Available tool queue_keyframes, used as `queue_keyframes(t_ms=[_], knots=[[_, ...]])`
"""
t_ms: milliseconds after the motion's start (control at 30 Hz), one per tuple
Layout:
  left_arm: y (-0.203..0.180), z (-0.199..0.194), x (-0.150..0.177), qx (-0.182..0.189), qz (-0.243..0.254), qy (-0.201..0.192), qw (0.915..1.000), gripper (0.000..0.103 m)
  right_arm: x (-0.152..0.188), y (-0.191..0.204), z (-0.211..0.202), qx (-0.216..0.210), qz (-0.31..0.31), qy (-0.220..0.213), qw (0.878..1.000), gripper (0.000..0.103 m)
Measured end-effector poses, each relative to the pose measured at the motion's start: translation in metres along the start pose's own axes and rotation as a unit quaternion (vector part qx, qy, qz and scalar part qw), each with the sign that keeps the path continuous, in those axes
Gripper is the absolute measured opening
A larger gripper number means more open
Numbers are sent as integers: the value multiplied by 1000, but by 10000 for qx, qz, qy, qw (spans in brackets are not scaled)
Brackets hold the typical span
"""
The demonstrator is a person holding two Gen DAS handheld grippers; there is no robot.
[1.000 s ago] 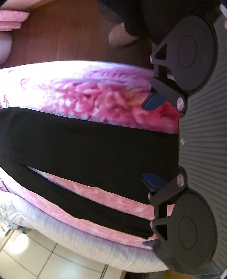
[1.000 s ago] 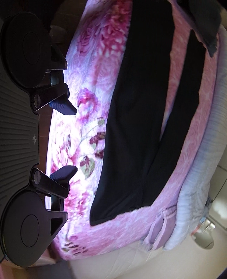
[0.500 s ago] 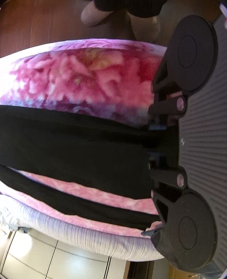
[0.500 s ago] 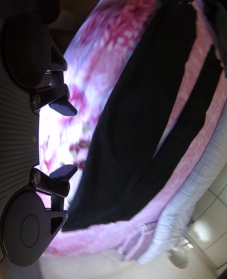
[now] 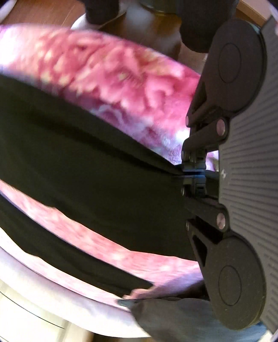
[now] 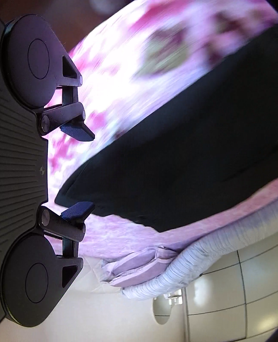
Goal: Fold clothes
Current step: 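Grasp the trouser leg hems with the left gripper while the right gripper grasps the waistband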
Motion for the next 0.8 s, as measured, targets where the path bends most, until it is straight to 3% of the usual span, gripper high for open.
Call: queue_keyframes(t_ms=[200, 400, 433, 467, 533, 667, 800], knots=[[-2, 0, -1, -310, -196, 676, 9970, 3, 38, -1, 64, -99, -1004, -779, 9918, 64], [1, 12, -7, -551, 118, 1178, 9914, 3, 35, -22, 95, -51, -993, -1468, 9842, 61], [3, 11, -8, -569, 118, 1221, 9908, 3, 34, -21, 95, -95, -1066, -1541, 9822, 51], [8, 7, -11, -617, 103, 1230, 9904, 2, 37, -22, 96, -228, -1140, -1582, 9805, 31], [19, -2, -16, -724, 69, 1235, 9897, 2, 41, -25, 98, -402, -1232, -1529, 9797, 12], [61, -38, -33, -1045, -6, 1052, 9889, 2, 31, -73, 84, -775, -672, -1576, 9822, 6], [123, -72, -55, -1091, -306, 908, 9894, 2, -1, -133, 60, -856, -682, -1775, 9780, 6]])
Point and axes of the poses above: each gripper's, at about its wrist camera, not at the fingertips, and z roughly the way its jaws point, y to its left, x to its underside, the point moved 10 cm from there along z, roughly the way its jaws point
